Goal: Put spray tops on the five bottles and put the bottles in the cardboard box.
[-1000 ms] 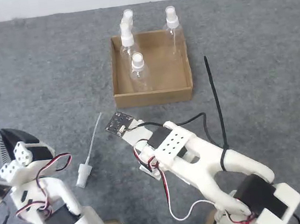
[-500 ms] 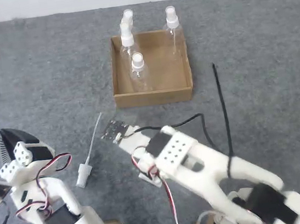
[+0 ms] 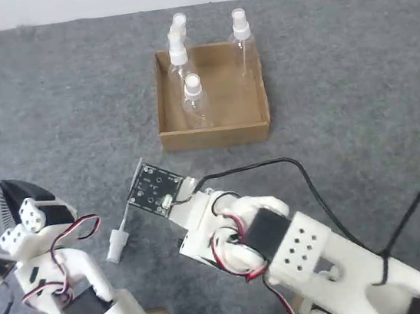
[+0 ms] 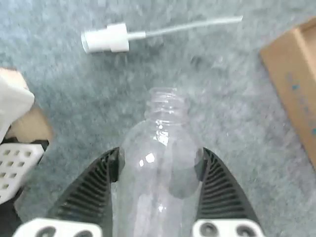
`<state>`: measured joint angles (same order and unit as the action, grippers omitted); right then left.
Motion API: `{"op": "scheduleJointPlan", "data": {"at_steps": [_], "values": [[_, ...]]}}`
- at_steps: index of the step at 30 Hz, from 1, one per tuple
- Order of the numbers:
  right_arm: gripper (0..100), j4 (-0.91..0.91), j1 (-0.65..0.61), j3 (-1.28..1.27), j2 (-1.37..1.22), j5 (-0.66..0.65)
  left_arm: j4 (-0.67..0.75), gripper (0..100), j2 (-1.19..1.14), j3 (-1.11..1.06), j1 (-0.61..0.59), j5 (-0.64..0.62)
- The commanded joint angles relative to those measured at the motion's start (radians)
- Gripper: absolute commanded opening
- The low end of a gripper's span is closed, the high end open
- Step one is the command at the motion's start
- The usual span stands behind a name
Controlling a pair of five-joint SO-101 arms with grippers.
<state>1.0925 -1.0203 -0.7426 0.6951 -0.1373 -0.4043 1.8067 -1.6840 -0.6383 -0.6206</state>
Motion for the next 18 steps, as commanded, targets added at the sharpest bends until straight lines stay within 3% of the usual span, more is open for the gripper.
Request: {"op": "scheduleJointPlan", "data": {"at_steps": [1,6,13,18], "values": [[6.4,-0.074,-0.008,-0.028,0.068,-0.003,0.048,1,0.015,0.016,0.032,0.018],[1.0,-0.174,0.039,-0.121,0.101,0.055,-0.003,1,0.015,0.081,0.068,0.104],[0.7,-0.183,0.108,-0.137,0.107,0.236,-0.362,1,0.008,0.309,0.146,0.244],[0.7,-0.183,0.194,-0.137,0.108,0.327,-0.539,1,0.006,0.456,0.206,0.319]]}}
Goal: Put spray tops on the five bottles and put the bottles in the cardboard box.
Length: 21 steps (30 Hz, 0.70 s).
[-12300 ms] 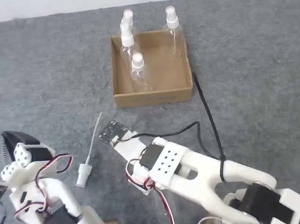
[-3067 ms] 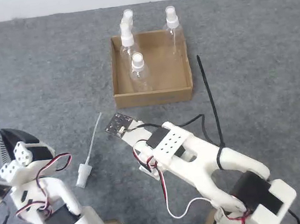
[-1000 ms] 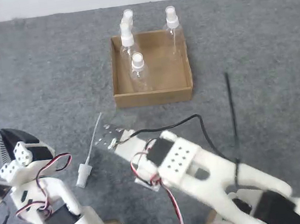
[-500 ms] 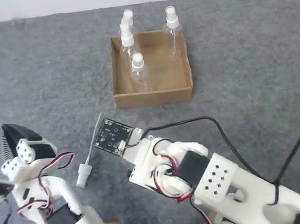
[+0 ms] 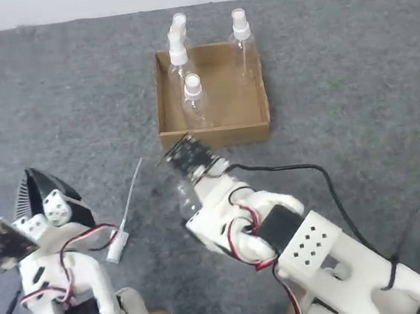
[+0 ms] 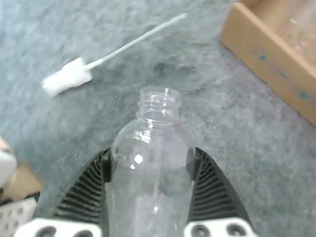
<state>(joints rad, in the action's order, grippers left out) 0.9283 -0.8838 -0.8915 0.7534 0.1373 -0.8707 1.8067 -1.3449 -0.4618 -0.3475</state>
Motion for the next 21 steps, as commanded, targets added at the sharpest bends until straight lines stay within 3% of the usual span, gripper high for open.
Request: {"op": "scheduleJointPlan", "data": {"at_steps": [1,6,15,21], "values": [[0.7,-0.019,0.076,0.012,0.05,0.068,-0.101,1,0.006,0.136,0.038,0.063],[0.7,-0.05,0.131,0.009,0.048,0.121,-0.219,1,-0.109,0.22,0.069,0.123],[0.7,-0.062,0.199,0.009,0.039,0.127,-0.539,1,-0.629,0.529,0.064,0.273],[0.7,-0.062,0.197,0.003,0.038,0.127,-0.572,3,-0.847,0.558,0.069,0.373]]}}
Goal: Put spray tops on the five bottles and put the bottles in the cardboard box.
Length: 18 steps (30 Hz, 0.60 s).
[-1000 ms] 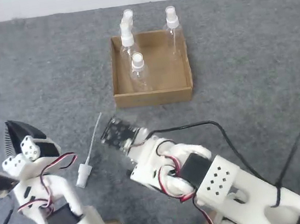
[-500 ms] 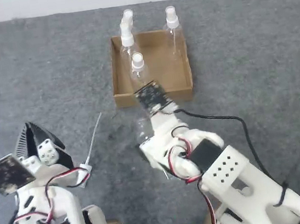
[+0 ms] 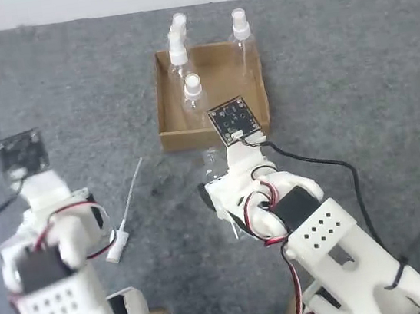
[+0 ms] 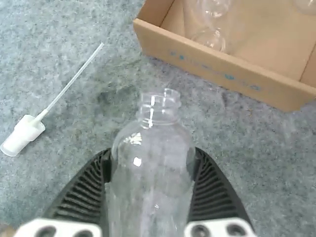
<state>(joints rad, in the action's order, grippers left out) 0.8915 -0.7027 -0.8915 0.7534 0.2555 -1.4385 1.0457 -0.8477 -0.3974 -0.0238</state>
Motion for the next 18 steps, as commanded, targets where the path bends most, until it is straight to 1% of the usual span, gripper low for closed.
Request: {"op": "scheduleJointPlan", "data": {"at_steps": [1,5,7,11,13,18], "values": [[0.7,-0.028,0.016,-0.003,0.038,0.009,-0.008,6,-0.112,0.061,0.003,0.064],[0.7,-0.096,0.013,-0.048,0.041,0.009,-0.058,22,-0.199,0.061,-0.002,0.098],[0.7,-0.137,0.013,-0.074,0.039,0.008,-0.084,27,-0.233,0.061,-0.002,0.118],[0.7,-0.17,0.013,-0.098,0.042,0.008,-0.094,27,-0.295,0.059,-0.005,0.166],[0.7,-0.168,0.013,-0.098,0.045,0.008,-0.084,27,-0.33,0.051,-0.028,0.181],[0.7,-0.166,0.012,-0.098,0.045,0.008,0.006,27,-0.45,0.015,-0.08,0.278]]}}
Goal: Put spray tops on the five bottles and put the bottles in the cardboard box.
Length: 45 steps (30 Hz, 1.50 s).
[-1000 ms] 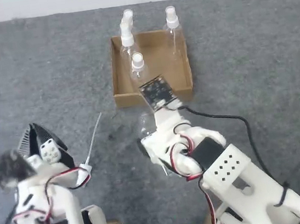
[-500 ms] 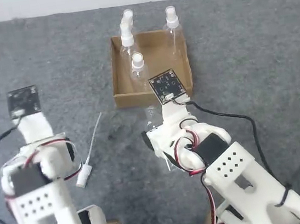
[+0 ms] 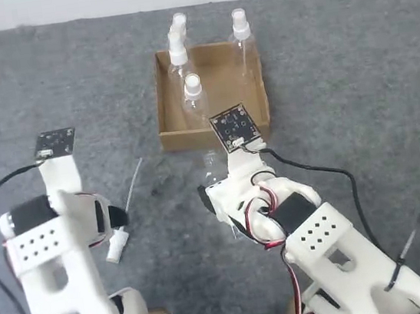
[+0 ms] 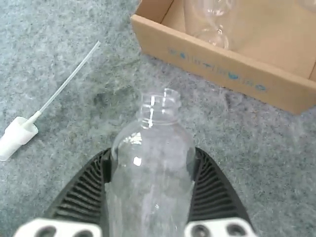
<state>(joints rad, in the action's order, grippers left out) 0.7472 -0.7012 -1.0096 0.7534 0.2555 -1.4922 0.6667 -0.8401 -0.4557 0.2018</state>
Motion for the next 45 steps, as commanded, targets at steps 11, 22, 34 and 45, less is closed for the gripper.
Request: {"op": "scheduleJointPlan", "data": {"at_steps": [11,22,34,45], "values": [[0.7,-0.022,0.01,0.02,0.042,0.008,0.226,23,-0.44,-0.01,-0.018,0.106],[0.7,-0.022,0.013,0.02,0.045,0.008,0.27,1,-0.555,-0.01,-0.011,0.167],[0.7,-0.021,0.015,0.02,0.047,0.005,0.055,1,-0.555,0.205,-0.014,-0.051],[0.7,-0.021,0.015,0.02,0.048,0.003,-0.203,1,-0.565,0.349,-0.009,-0.293]]}}
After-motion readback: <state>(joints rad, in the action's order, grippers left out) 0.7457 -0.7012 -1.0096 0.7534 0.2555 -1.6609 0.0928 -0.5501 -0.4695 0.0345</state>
